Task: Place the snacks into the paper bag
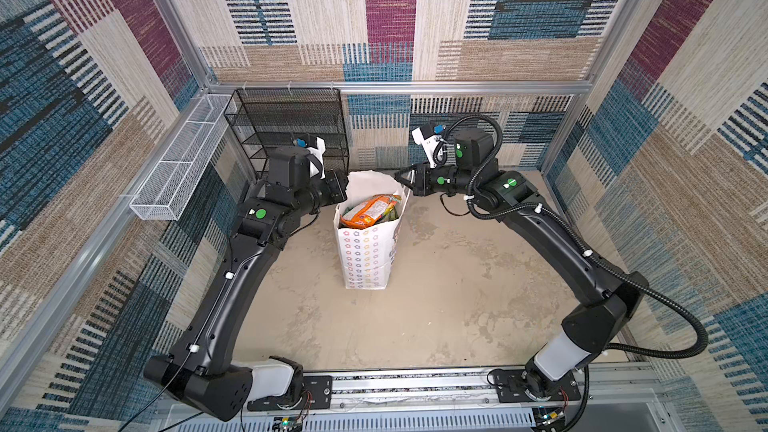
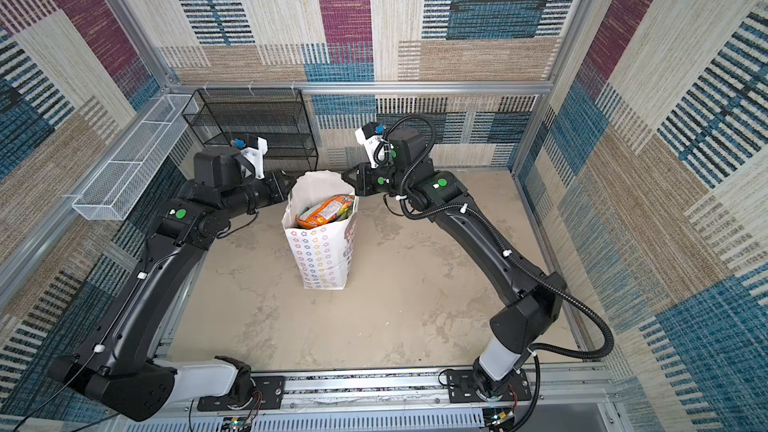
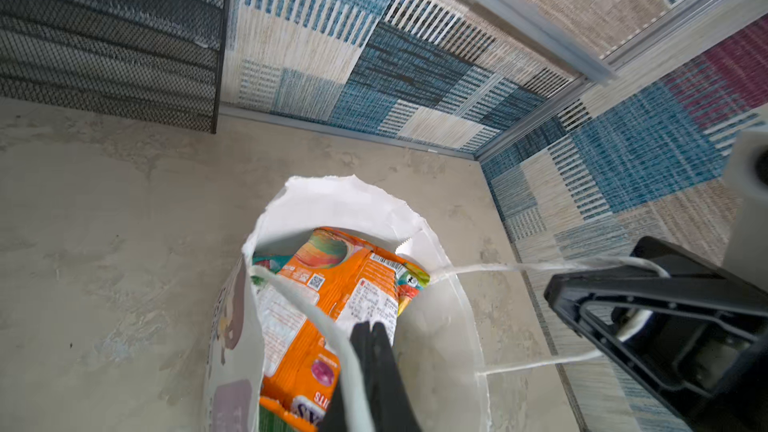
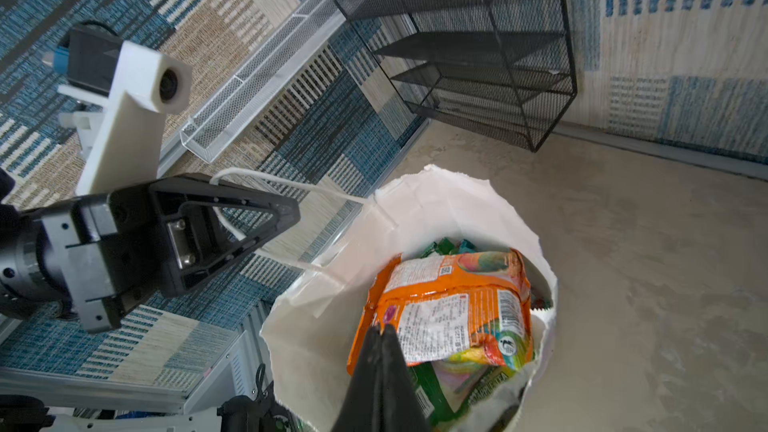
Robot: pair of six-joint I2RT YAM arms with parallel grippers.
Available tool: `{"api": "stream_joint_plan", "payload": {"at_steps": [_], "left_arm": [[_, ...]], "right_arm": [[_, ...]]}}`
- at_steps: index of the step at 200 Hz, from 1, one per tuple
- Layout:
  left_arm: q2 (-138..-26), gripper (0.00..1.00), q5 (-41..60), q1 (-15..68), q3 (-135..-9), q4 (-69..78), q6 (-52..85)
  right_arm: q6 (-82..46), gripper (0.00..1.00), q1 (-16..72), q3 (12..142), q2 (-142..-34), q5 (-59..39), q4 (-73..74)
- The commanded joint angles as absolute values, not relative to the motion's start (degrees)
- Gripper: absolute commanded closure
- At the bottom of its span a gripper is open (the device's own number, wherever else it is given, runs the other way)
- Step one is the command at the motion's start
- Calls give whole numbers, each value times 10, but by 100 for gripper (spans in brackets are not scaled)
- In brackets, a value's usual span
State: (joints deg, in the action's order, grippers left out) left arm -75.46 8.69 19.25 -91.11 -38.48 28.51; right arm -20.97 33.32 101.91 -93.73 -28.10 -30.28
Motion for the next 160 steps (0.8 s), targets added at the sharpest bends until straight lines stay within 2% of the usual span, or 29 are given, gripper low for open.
{"api": "stream_joint_plan", "payload": {"at_steps": [1, 49, 84, 139, 160], "left_arm": [[-739, 100, 87, 192, -870, -311, 298], [-702, 100, 75, 192, -805, -302, 306], [-688, 99, 77, 192, -792, -299, 311], [-670, 77, 65, 191, -784, -305, 305], [-666, 57, 64, 191, -784, -313, 298]], "right_arm": [[-217, 100, 330, 966, -911, -301, -203], [-237, 99, 329, 903, -892, -325, -178], [-248, 85, 329, 892, -884, -319, -177], [-280, 66, 326, 883, -874, -305, -196], [-291, 54, 324, 881, -864, -295, -207]]}}
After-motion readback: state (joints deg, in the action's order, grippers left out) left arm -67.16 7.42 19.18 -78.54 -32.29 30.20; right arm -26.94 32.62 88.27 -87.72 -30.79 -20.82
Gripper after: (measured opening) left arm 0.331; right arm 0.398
